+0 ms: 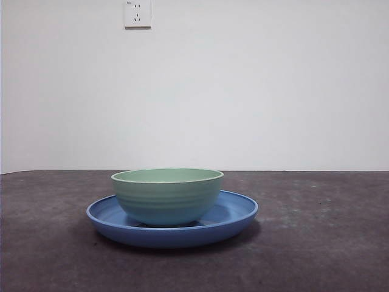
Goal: Place the green bowl on the blue plate
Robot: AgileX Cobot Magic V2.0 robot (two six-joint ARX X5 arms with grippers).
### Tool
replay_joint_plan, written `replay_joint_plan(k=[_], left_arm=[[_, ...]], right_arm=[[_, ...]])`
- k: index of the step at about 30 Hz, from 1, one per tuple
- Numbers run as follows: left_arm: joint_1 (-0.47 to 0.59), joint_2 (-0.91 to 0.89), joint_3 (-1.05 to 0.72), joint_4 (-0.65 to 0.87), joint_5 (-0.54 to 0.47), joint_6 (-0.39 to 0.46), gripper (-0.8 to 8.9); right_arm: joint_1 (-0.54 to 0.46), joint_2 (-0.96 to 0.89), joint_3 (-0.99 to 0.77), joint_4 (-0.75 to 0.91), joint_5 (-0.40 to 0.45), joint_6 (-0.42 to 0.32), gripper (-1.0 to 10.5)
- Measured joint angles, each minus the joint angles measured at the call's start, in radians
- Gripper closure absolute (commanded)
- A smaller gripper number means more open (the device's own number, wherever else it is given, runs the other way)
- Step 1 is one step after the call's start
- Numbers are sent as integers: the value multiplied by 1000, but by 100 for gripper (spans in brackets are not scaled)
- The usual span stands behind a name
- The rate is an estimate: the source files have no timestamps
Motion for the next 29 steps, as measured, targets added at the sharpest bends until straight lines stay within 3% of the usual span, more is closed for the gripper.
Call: replay_joint_plan(k=[3, 29], left_arm=[[13, 5, -46, -5, -41, -22, 787], [38, -55, -99, -29, -45, -31, 787]], right_arm=[[0, 0, 0, 0, 0, 0, 921], [0, 0, 0, 0, 0, 0, 921]])
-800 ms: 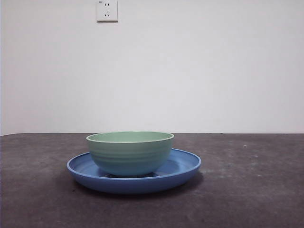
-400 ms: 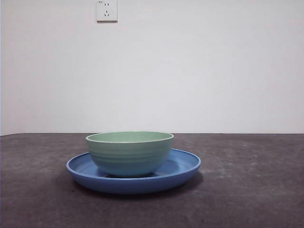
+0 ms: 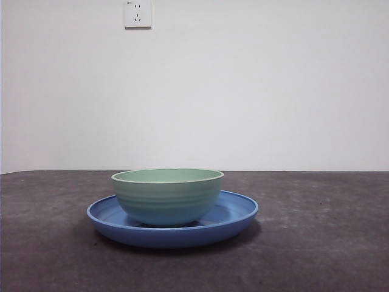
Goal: Place the green bowl on the blue plate
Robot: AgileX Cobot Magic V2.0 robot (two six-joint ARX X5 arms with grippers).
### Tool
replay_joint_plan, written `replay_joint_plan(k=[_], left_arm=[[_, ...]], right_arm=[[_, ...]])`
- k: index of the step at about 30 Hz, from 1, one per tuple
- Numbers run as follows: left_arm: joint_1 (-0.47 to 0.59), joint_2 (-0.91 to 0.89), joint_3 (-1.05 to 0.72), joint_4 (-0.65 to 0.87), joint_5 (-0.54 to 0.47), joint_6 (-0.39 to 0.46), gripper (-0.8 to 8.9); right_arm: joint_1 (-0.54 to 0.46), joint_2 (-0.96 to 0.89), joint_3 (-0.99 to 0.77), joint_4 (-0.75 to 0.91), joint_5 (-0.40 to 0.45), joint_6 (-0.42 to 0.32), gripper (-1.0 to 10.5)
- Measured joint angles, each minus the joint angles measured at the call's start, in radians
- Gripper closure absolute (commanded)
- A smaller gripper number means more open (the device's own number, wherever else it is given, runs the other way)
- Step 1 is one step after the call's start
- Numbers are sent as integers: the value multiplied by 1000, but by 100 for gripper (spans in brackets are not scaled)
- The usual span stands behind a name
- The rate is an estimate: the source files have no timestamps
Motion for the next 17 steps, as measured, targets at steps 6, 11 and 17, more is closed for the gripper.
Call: replay_joint_plan(k=[6, 11, 17], left_arm=[[47, 0, 0, 0, 0, 0, 787], [53, 0, 0, 0, -2, -11, 787], [53, 0, 0, 0, -3, -15, 787]], right_arm=[[0, 0, 0, 0, 0, 0, 921], [0, 0, 0, 0, 0, 0, 921], [0, 0, 0, 0, 0, 0, 921]])
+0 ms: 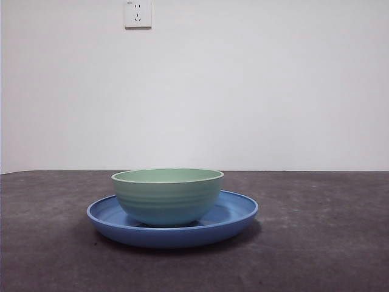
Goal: Place the green bowl on the blue plate
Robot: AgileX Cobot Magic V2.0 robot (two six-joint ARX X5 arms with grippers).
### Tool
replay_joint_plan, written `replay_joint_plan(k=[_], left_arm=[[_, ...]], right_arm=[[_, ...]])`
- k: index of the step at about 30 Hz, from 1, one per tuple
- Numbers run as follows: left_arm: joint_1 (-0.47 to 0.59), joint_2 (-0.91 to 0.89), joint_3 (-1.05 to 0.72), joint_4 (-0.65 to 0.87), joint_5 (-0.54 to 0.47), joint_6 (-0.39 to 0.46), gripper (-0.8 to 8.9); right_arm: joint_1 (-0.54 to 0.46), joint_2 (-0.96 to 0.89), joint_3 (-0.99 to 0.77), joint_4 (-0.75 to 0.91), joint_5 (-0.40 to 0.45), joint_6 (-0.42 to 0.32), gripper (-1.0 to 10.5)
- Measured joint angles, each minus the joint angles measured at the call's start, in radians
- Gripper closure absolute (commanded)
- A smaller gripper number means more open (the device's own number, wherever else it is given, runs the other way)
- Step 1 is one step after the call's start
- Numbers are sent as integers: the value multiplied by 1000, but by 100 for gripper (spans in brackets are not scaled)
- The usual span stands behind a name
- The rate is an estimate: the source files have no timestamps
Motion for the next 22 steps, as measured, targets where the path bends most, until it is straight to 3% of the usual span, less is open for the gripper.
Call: replay_joint_plan(k=[15, 18, 22], left_arm=[[0, 0, 0, 0, 0, 0, 787], [0, 0, 0, 0, 0, 0, 787], [0, 0, 0, 0, 0, 0, 787]], right_arm=[[-16, -5, 0, 4, -1, 0, 921], [-103, -21, -10, 14, -12, 0, 921], [-310, -67, -91, 85, -8, 0, 921]])
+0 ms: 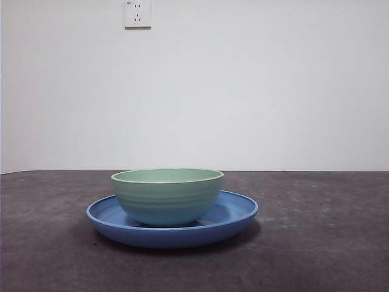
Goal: Place the green bowl on the blue plate
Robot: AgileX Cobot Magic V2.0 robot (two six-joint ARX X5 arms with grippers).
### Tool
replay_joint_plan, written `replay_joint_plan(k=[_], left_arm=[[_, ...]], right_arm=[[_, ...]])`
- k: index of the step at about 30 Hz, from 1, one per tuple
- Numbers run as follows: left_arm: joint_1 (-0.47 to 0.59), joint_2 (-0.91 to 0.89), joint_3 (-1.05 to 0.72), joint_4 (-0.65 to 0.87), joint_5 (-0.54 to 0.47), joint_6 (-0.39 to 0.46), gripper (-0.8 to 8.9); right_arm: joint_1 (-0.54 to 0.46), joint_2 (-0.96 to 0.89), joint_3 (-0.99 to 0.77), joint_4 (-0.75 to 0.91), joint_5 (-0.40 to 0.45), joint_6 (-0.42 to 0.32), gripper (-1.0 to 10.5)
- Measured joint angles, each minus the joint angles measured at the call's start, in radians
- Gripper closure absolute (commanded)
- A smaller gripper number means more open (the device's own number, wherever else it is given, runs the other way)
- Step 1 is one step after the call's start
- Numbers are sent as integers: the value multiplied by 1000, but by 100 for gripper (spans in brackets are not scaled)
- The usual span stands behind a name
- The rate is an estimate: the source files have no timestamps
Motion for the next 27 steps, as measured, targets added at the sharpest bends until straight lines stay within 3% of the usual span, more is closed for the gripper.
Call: replay_joint_plan(k=[6, 12, 20, 27], left_arm=[[0, 0, 0, 0, 0, 0, 787], [0, 0, 0, 0, 0, 0, 787], [0, 0, 0, 0, 0, 0, 787], [0, 0, 0, 0, 0, 0, 787]], right_arm=[[-254, -143, -257, 385, 7, 0, 921], [-344, -269, -539, 775, 68, -76, 921], [-347, -286, -752, 826, 269, -169, 921], [-326, -285, -797, 844, 293, -187, 921]])
